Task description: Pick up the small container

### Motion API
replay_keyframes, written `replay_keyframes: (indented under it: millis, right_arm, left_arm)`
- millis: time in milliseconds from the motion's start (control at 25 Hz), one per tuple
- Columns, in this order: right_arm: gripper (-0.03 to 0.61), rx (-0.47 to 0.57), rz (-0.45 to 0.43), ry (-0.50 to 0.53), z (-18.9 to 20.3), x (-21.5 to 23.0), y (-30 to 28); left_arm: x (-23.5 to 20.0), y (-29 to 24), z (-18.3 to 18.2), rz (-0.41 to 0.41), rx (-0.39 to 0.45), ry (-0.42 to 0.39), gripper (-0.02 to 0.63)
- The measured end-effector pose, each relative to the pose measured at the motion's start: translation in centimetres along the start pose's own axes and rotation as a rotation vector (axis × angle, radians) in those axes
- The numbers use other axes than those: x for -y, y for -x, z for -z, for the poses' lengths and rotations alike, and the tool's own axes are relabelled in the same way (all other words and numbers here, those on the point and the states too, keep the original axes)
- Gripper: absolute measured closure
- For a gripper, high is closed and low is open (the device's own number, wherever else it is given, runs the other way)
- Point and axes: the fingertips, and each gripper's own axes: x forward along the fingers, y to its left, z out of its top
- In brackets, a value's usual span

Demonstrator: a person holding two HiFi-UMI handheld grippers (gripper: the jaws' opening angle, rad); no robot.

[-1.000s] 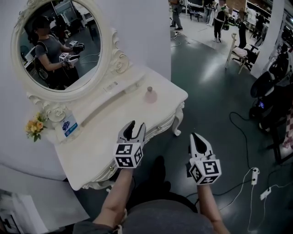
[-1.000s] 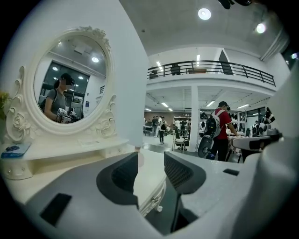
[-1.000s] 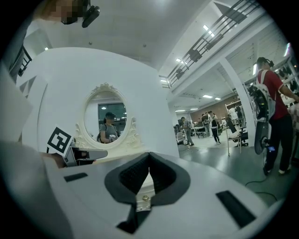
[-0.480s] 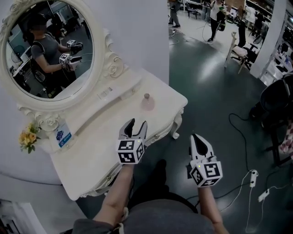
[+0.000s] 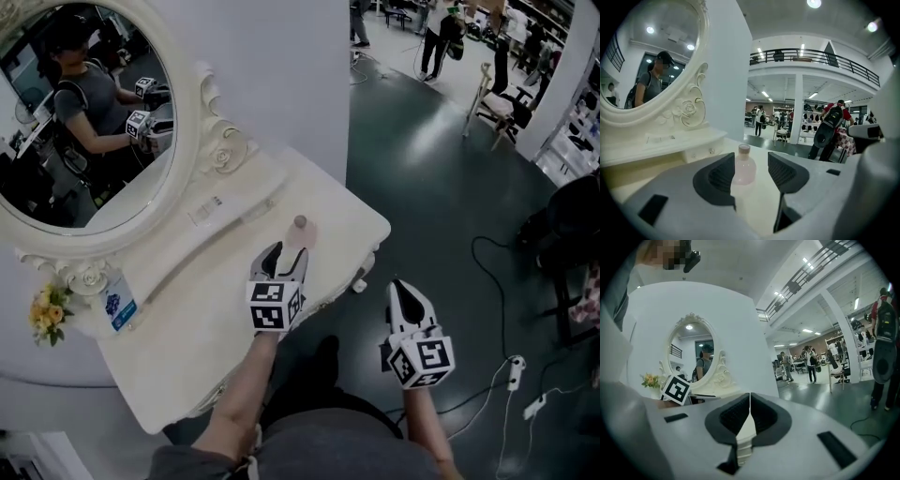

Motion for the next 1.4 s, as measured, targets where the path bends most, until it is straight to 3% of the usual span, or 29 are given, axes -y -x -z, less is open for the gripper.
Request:
replay_keyframes:
  millis: [680,1400]
  right_arm:
    - [0.574,-0.049,0.045,-0.032,0.0,2.5,-6.8]
    - [0.574,-0.069,0.109,-0.073,0.7,4.0,-8.8]
  left_arm:
    - [-1.9,-8.5,1.2,0.034,-0.09,0.006,0.405]
    - [-2.0,-11.1,1.2,0.031,-0.11,-0.025,0.434]
